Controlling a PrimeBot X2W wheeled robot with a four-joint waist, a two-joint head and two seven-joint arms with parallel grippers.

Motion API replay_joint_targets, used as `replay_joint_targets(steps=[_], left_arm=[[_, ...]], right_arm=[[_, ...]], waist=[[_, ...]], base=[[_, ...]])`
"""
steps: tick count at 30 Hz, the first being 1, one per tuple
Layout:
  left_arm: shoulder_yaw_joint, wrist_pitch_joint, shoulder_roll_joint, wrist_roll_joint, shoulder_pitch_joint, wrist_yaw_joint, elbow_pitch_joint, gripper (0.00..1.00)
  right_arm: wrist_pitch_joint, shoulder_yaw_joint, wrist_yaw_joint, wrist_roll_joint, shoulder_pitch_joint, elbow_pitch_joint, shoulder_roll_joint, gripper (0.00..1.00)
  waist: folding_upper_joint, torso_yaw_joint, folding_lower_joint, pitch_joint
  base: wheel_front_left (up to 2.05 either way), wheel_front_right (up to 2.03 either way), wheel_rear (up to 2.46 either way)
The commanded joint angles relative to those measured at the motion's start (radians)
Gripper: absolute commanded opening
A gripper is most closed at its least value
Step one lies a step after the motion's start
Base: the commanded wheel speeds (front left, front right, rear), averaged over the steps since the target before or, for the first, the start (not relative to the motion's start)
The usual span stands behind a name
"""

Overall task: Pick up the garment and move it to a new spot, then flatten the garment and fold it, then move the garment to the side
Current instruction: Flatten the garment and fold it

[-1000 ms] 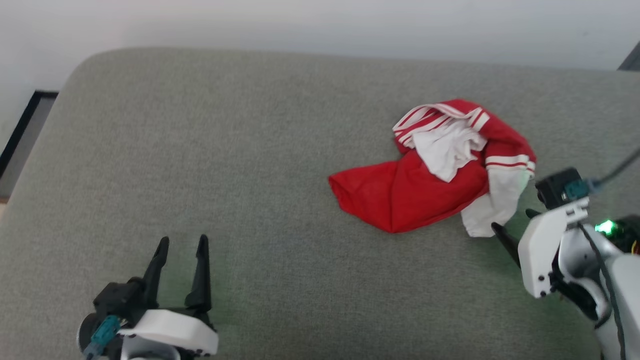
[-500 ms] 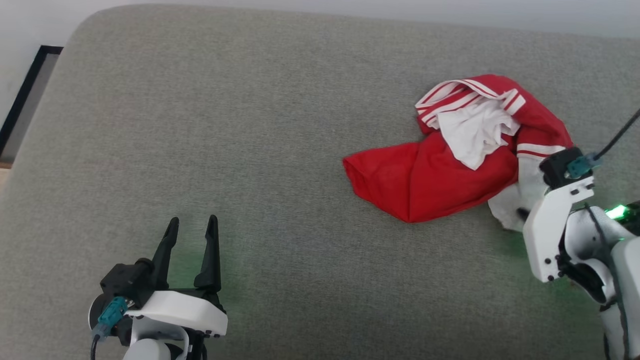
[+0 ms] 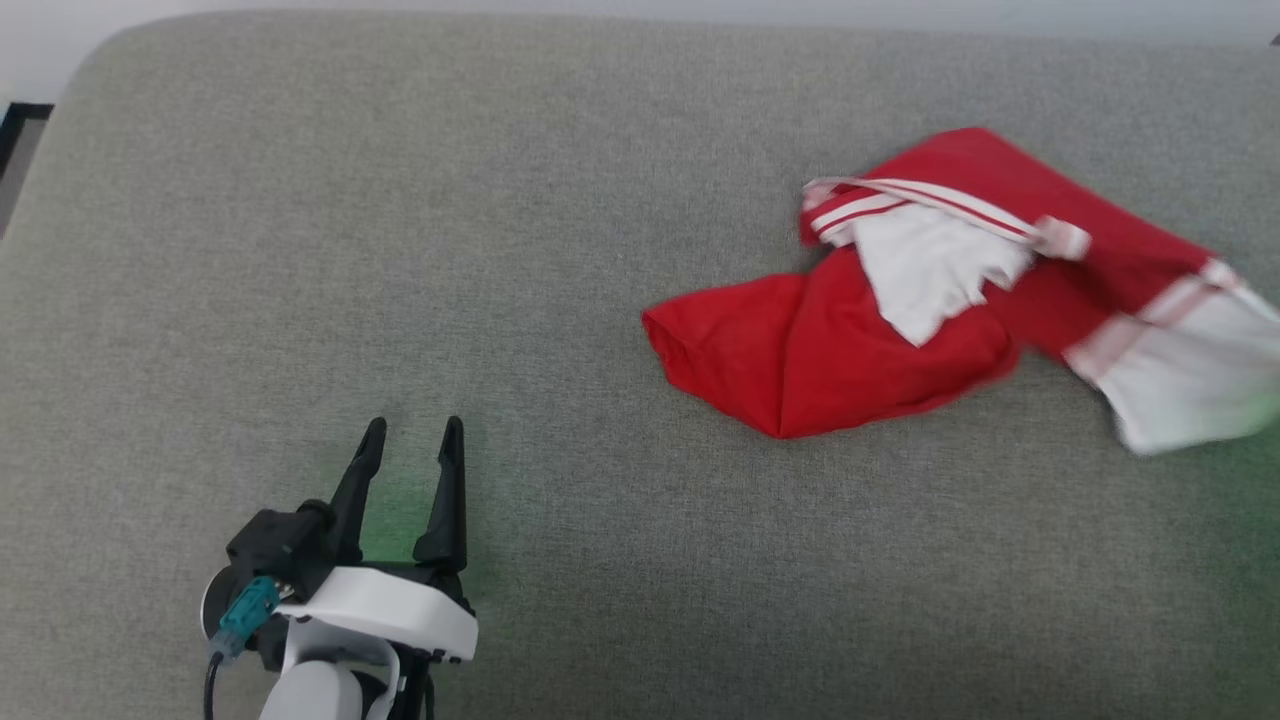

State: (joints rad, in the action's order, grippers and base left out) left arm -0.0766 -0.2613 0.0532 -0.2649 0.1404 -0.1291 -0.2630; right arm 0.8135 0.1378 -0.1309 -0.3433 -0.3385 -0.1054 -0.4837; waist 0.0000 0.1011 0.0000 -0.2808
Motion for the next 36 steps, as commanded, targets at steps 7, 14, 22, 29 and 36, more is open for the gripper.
replay_joint_targets(steps=[7,14,22,29,36], left_arm=[[-0.023,-0.005,0.011,-0.017,0.032,-0.002,-0.005,1.0],[-0.047,-0.005,0.032,-0.019,0.054,-0.002,-0.006,1.0],[-0.129,-0.005,0.095,-0.045,0.115,-0.002,0.013,1.0],[-0.316,-0.005,0.261,-0.121,0.284,-0.002,0.038,1.0],[-0.577,0.255,0.399,-0.415,0.522,-0.002,0.058,1.0]], right_arm=[[0.009,0.242,0.0,0.022,-0.003,-0.101,-0.04,0.0],[-0.078,0.331,0.0,0.071,-0.06,-0.257,-0.016,0.0],[-0.261,0.321,0.0,0.105,-0.106,-0.346,0.029,1.0],[-0.496,0.277,0.0,0.08,-0.05,-0.289,0.063,1.0],[-0.674,0.206,0.0,0.022,0.047,-0.125,0.175,1.0]], waist=[[0.0,-0.001,0.0,-0.036],[0.0,0.002,0.0,-0.054],[0.0,-0.032,0.0,-0.052],[0.0,-0.104,0.0,-0.015],[0.0,-0.237,0.0,0.016]], base=[[0.0,0.0,0.0],[0.0,0.0,0.0],[0.0,0.0,0.0],[0.0,0.0,0.0],[0.0,0.0,0.0]])
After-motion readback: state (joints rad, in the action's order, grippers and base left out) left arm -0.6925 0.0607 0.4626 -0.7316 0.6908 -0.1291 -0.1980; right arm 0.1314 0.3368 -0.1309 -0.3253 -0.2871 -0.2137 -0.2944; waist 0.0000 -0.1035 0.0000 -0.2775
